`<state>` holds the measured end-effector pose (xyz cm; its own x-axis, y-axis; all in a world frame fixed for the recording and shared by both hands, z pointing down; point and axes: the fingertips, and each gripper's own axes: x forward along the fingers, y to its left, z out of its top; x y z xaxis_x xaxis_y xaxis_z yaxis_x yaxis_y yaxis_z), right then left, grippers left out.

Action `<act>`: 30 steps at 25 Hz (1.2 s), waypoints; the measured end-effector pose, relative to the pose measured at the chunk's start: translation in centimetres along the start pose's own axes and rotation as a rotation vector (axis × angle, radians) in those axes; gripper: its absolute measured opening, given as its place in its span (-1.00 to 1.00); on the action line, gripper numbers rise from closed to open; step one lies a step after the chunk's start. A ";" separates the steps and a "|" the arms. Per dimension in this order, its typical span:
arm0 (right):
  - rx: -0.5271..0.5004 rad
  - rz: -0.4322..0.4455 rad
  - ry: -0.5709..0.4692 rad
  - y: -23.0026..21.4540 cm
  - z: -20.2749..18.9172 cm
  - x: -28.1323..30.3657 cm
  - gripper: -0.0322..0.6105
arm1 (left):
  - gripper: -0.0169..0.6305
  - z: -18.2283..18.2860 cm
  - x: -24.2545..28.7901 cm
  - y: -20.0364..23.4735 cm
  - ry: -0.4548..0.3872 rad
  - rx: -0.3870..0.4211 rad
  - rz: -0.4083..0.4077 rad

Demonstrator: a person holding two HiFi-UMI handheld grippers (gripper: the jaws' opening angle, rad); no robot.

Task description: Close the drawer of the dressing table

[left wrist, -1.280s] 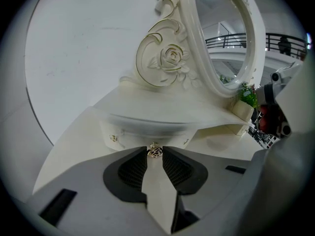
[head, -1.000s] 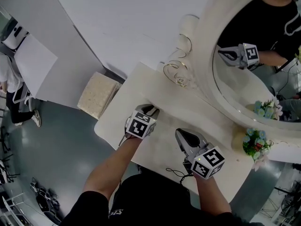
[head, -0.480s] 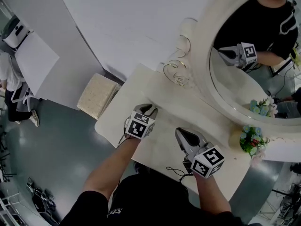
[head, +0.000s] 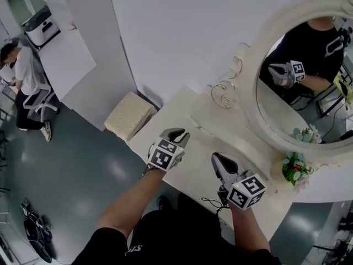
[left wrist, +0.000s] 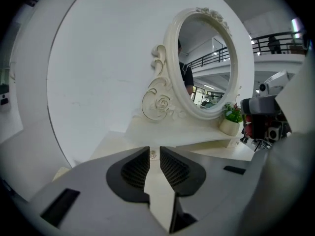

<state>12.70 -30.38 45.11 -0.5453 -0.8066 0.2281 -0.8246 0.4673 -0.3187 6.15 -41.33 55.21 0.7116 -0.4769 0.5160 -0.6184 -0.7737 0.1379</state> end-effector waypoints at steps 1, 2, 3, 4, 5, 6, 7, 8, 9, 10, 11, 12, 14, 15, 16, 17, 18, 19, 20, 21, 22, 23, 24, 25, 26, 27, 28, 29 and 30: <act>-0.007 0.002 -0.003 0.8 0.1 -0.2 -0.87 | -0.75 0.3 -1.4 -0.1 -0.020 -0.002 0.002; -0.013 0.006 -0.004 1.7 0.1 -0.3 -0.87 | -0.76 0.5 -2.7 -0.2 -0.040 -0.002 0.004; -0.020 0.012 -0.005 2.7 0.1 -0.4 -0.87 | -0.78 0.7 -4.0 -0.2 -0.060 0.001 0.006; -0.027 0.017 -0.006 3.6 0.1 -0.5 -0.87 | -0.79 0.9 -5.3 -0.2 -0.079 0.006 0.011; -0.033 0.019 -0.007 4.5 0.0 -0.7 -0.87 | -0.81 1.1 -6.6 -0.2 -0.095 0.011 0.017; -0.040 0.017 -0.007 5.2 0.0 -0.9 -0.87 | -0.82 1.3 -7.7 -0.3 -0.113 0.013 0.021; -0.046 0.013 -0.006 5.9 -0.1 -1.2 -0.87 | -0.83 1.4 -8.8 -0.4 -0.131 0.011 0.023; -0.052 0.008 -0.005 6.6 -0.3 -1.5 -0.87 | -0.84 1.5 -9.8 -0.6 -0.151 0.004 0.022; -0.057 0.004 -0.002 7.3 -0.4 -1.8 -0.87 | -0.84 1.6 -10.7 -0.7 -0.170 -0.005 0.019; -0.061 0.002 0.001 8.1 -0.6 -2.1 -0.87 | -0.85 1.7 -11.6 -0.9 -0.186 -0.015 0.016; -0.065 0.001 0.004 8.8 -0.7 -2.4 -0.87 | -0.85 1.7 -12.3 -1.0 -0.199 -0.023 0.014; -0.067 0.000 0.006 9.3 -0.9 -2.7 -0.87 | -0.85 1.8 -13.0 -1.2 -0.210 -0.029 0.013; -0.069 -0.006 0.008 9.7 -1.1 -3.3 -0.87 | -0.85 1.9 -14.0 -1.6 -0.226 -0.036 0.013; -0.069 -0.010 0.006 9.7 -1.1 -3.6 -0.87 | -0.85 1.9 -14.3 -1.9 -0.231 -0.035 0.014; -0.069 -0.015 0.002 9.7 -0.9 -3.9 -0.87 | -0.85 1.9 -14.7 -2.1 -0.235 -0.033 0.016; -0.071 -0.020 -0.004 9.7 -0.7 -4.2 -0.87 | -0.86 1.9 -15.1 -2.2 -0.237 -0.032 0.016; -0.073 -0.023 -0.011 9.6 -0.4 -4.6 -0.87 | -0.86 2.0 -15.5 -2.4 -0.239 -0.034 0.015; -0.076 -0.026 -0.019 9.6 -0.1 -4.9 -0.87 | -0.86 2.1 -15.8 -2.6 -0.241 -0.039 0.013; -0.079 -0.028 -0.026 9.5 0.2 -5.2 -0.87 | -0.86 2.1 -16.1 -2.9 -0.244 -0.048 0.009; -0.080 -0.029 -0.032 9.3 0.5 -5.6 -0.87 | -0.86 2.2 -16.3 -3.1 -0.247 -0.057 0.005; -0.081 -0.029 -0.037 9.0 0.7 -6.0 -0.87 | -0.86 2.4 -16.4 -3.5 -0.251 -0.064 0.001; -0.079 -0.029 -0.042 8.7 0.8 -6.5 -0.87 | -0.87 2.5 -16.5 -4.0 -0.254 -0.066 -0.002; -0.077 -0.027 -0.045 8.2 0.9 -7.0 -0.87 | -0.87 2.6 -16.5 -4.5 -0.255 -0.062 -0.003; -0.076 -0.024 -0.047 7.8 1.0 -7.6 -0.87 | -0.87 2.8 -16.4 -5.0 -0.255 -0.054 -0.002; -0.077 -0.022 -0.049 7.3 1.1 -8.2 -0.87 | -0.87 3.1 -16.3 -5.6 -0.254 -0.046 0.000; -0.079 -0.020 -0.052 6.7 1.2 -8.9 -0.87 | -0.87 3.4 -16.1 -6.3 -0.254 -0.037 0.006; -0.082 -0.019 -0.055 6.1 1.3 -9.7 -0.87 | -0.87 3.7 -15.9 -6.9 -0.253 -0.030 0.013; -0.086 -0.019 -0.060 5.5 1.5 -10.5 -0.87 | -0.87 4.0 -15.7 -7.5 -0.251 -0.025 0.023; -0.091 -0.018 -0.066 5.0 1.8 -11.4 -0.87 | -0.87 4.3 -15.5 -8.1 -0.251 -0.022 0.031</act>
<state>15.06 -19.54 39.29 -0.5212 -0.8362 0.1707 -0.8464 0.4807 -0.2294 1.58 -29.47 42.42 0.7507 -0.5912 0.2948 -0.6466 -0.7489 0.1449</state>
